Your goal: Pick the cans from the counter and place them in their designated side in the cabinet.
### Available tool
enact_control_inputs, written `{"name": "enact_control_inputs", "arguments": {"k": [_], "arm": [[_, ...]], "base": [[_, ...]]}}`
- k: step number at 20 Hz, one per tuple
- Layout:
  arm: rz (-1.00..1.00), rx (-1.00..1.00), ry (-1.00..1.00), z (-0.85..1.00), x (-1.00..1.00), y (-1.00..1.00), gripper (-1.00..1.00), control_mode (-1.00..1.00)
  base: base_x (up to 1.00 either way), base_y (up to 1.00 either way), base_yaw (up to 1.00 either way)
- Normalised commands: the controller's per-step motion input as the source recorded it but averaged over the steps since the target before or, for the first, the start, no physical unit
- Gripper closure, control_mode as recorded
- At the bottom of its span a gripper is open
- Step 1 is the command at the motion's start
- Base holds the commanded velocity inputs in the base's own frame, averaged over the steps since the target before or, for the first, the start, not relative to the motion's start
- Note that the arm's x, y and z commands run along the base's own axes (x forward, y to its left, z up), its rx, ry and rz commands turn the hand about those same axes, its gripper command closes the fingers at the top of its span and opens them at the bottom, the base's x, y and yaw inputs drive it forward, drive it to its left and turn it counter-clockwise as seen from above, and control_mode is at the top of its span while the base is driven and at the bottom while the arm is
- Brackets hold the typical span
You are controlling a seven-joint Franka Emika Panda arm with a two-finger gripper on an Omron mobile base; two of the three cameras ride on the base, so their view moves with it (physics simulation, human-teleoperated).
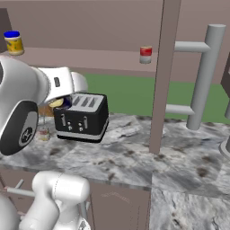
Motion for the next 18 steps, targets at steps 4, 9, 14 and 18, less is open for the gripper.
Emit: {"name": "enact_control_inputs", "arguments": {"k": [4, 9, 14, 18], "arm": [[-0.01, 0.00, -0.07, 0.19, 0.13, 0.03, 1.00, -1.00], [-0.02, 0.00, -0.13, 0.09, 0.18, 0.00, 1.00, -1.00], [-0.02, 0.00, -0.13, 0.01, 0.20, 0.02, 1.00, -1.00], [-0.01, 0.00, -0.11, 0.04, 0.20, 0.01, 1.00, -1.00]], "base": [[0.00, 0.00, 0.00], [0.00, 0.00, 0.00], [0.00, 0.00, 0.00], [0.00, 0.00, 0.00]]}}
